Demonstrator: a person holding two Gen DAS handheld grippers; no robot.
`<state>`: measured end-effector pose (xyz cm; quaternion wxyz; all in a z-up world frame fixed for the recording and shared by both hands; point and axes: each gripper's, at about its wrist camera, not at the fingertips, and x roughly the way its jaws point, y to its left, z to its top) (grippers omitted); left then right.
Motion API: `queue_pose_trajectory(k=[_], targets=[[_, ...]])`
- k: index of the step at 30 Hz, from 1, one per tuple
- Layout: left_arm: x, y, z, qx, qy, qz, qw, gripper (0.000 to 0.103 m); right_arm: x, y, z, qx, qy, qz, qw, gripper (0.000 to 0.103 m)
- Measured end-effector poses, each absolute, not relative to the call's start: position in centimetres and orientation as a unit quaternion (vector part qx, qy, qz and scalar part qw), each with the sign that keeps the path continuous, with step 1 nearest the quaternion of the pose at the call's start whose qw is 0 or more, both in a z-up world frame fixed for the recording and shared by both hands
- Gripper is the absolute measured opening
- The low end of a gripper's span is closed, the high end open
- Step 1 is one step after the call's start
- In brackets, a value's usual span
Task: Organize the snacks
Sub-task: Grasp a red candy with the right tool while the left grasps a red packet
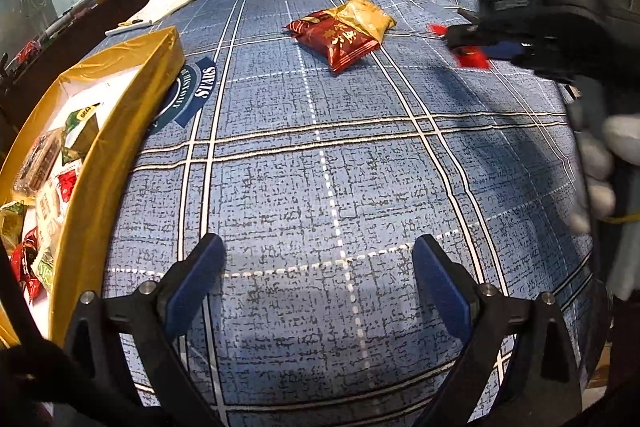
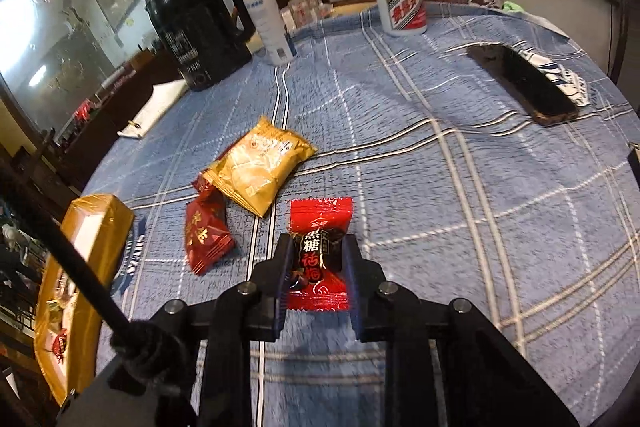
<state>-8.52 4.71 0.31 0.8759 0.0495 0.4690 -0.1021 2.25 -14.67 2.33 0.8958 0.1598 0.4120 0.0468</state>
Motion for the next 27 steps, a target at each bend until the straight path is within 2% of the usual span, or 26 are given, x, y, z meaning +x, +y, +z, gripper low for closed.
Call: queue_pose_trajectory(k=[3, 4, 6, 8, 13, 15, 16, 27], targets=[[-8.2, 4.9, 0.5, 0.052, 0.485, -0.109, 0.866, 0.094, 1.0, -15.5, 3.7, 0.163, 0.4, 0.054, 0.9, 0.023], [-8.0, 5.0, 0.7, 0.047, 0.492, -0.115, 0.862, 0.09, 0.6, -15.8, 4.1, 0.165, 0.397, 0.057, 0.901, 0.023], [-7.6, 5.6, 2.0, 0.028, 0.495, -0.131, 0.859, 0.06, 0.0, -16.4, 5.3, 0.164, 0.388, 0.062, 0.905, 0.023], [-6.8, 6.1, 4.1, 0.021, 0.484, -0.135, 0.864, 0.053, -0.4, -16.9, 6.6, 0.151, 0.377, 0.061, 0.912, 0.023], [-2.8, 5.8, 10.6, 0.026, 0.439, -0.141, 0.887, 0.056, -0.4, -18.1, 9.5, 0.138, 0.351, 0.057, 0.924, 0.023], [-0.5, 5.3, 11.7, 0.019, 0.434, -0.134, 0.891, 0.075, -0.2, -18.4, 10.0, 0.141, 0.337, 0.058, 0.929, 0.023], [1.0, 5.2, 11.8, 0.007, 0.433, -0.134, 0.891, 0.076, -0.1, -18.5, 9.9, 0.146, 0.331, 0.06, 0.93, 0.023], [8.4, 2.3, 3.6, -0.038, 0.495, -0.119, 0.86, 0.075, 2.0, -17.9, 2.3, 0.191, 0.362, 0.084, 0.909, 0.023]])
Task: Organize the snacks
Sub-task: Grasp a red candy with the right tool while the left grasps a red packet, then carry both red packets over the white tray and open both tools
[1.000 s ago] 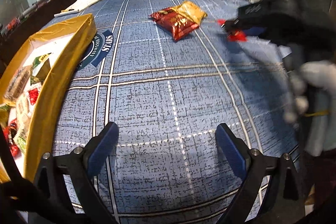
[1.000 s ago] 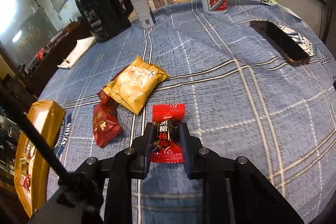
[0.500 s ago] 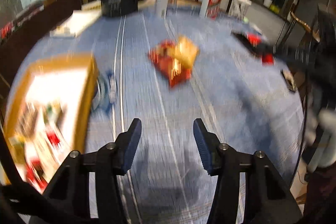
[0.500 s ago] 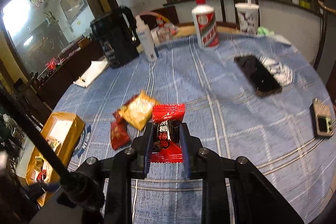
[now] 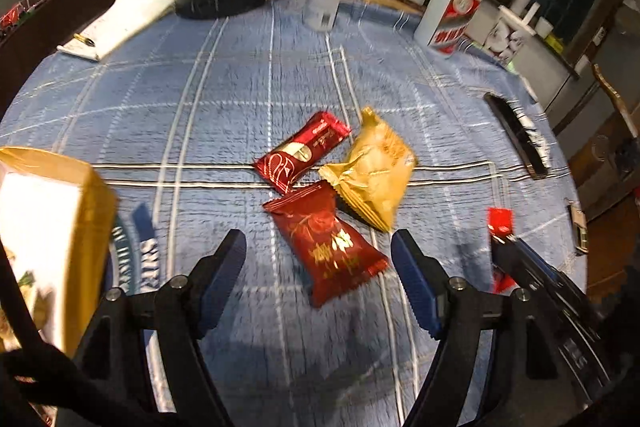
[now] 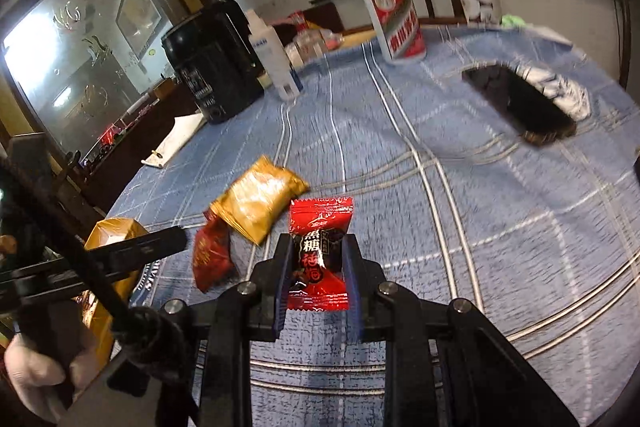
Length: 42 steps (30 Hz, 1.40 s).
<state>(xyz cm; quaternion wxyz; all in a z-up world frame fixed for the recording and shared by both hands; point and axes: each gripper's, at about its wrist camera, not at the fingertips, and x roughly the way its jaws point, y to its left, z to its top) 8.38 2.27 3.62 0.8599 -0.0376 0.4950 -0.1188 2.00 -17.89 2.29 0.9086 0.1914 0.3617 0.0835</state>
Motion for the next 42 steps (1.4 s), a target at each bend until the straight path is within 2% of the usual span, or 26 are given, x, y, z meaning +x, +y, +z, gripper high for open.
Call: queue_pose_trajectory(k=[5, 7, 8, 9, 11, 24, 34, 42], targets=[[9.5, 2.1, 1.5, -0.051, 0.499, -0.115, 0.858, 0.074, 2.0, -18.0, 1.6, 0.197, 0.359, 0.09, 0.908, 0.023], [9.3, 1.6, 1.5, -0.033, 0.495, -0.118, 0.86, 0.062, 1.9, -17.9, 1.7, 0.198, 0.356, 0.096, 0.908, 0.023], [9.3, 1.4, 1.4, -0.027, 0.493, -0.119, 0.861, 0.041, 1.9, -17.8, 1.6, 0.197, 0.355, 0.097, 0.909, 0.023], [9.1, 1.2, 1.4, -0.021, 0.491, -0.121, 0.862, 0.036, 1.9, -17.7, 1.6, 0.196, 0.354, 0.097, 0.91, 0.023], [9.1, 1.4, 1.3, -0.028, 0.489, -0.128, 0.863, 0.033, 1.9, -17.5, 1.5, 0.192, 0.353, 0.097, 0.91, 0.023], [1.8, 6.0, 5.7, -0.1, 0.447, -0.17, 0.872, 0.033, -0.2, -16.7, 3.5, 0.196, 0.352, 0.104, 0.909, 0.023], [-5.3, 17.3, 9.6, -0.174, 0.39, -0.137, 0.894, 0.033, -4.6, -8.3, 8.6, 0.133, 0.336, 0.148, 0.92, 0.023], [-8.2, 26.7, 9.2, -0.216, 0.376, -0.058, 0.899, 0.033, -6.0, 0.1, 11.0, 0.064, 0.335, 0.196, 0.92, 0.023]])
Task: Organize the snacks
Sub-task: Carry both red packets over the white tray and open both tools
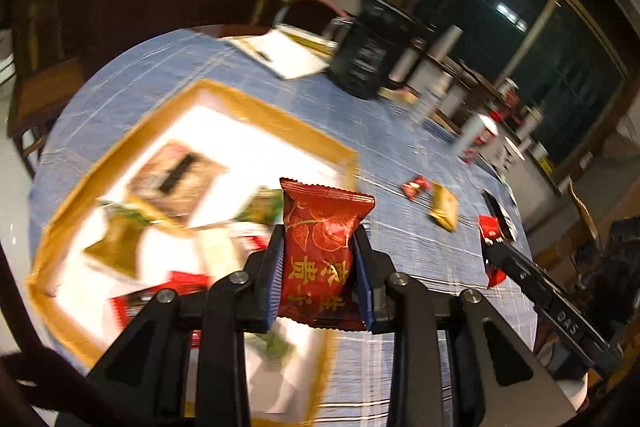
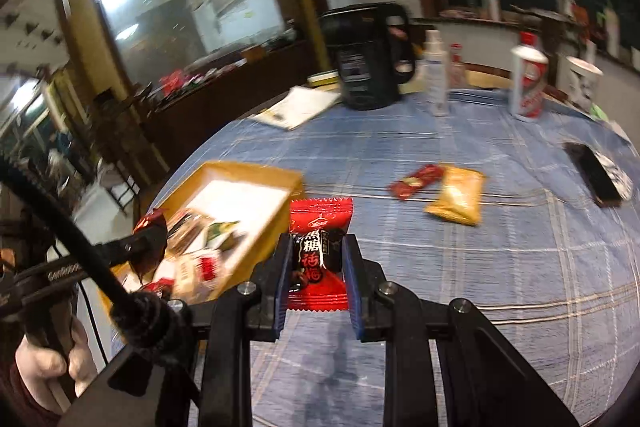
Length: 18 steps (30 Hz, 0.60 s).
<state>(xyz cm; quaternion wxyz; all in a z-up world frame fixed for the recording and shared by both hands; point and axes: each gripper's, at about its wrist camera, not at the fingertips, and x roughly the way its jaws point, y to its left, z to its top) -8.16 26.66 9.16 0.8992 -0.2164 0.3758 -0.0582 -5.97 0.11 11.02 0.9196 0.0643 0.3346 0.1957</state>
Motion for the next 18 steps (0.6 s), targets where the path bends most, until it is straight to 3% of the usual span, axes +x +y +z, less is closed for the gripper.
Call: queue_pose_trajectory(k=[18], targets=[[-6.6, 32.9, 2.8, -0.23, 0.418, -0.003, 0.879, 0.033, -2.9, 14.2, 5.3, 0.004, 0.423, 0.286, 0.86, 0.024]])
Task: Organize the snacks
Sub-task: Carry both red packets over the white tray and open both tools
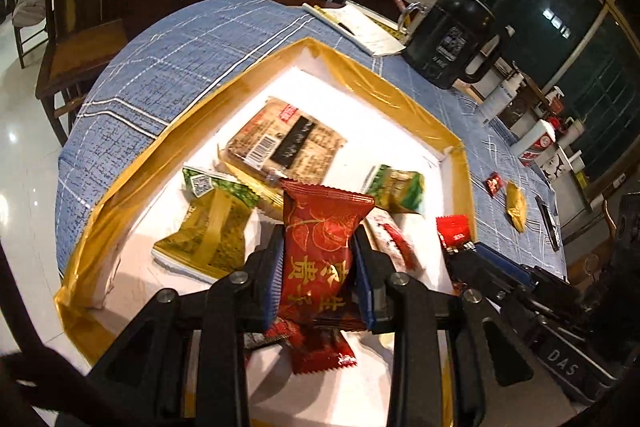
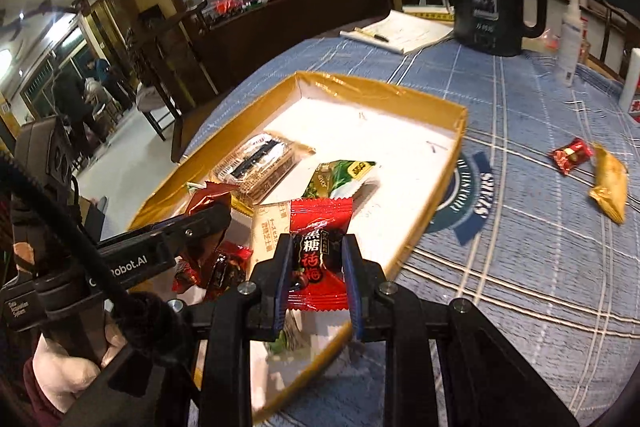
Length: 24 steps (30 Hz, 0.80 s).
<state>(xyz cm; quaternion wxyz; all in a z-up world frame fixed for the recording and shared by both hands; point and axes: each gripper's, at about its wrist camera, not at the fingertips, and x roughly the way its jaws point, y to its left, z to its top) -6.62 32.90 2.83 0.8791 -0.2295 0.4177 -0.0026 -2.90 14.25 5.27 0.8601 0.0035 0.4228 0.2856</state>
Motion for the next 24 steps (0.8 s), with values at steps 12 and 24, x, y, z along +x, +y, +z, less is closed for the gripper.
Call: queue_pose_trajectory(k=[12, 24], targets=[[-7.8, 33.4, 4.0, -0.239, 0.4, -0.009, 0.884, 0.052, -0.9, 15.6, 3.5, 0.006, 0.44, 0.27, 0.857, 0.027], [-15.4, 29.2, 8.0, -0.234, 0.334, 0.015, 0.913, 0.087, -6.9, 10.4, 7.7, 0.05, 0.37, 0.266, 0.889, 0.037]])
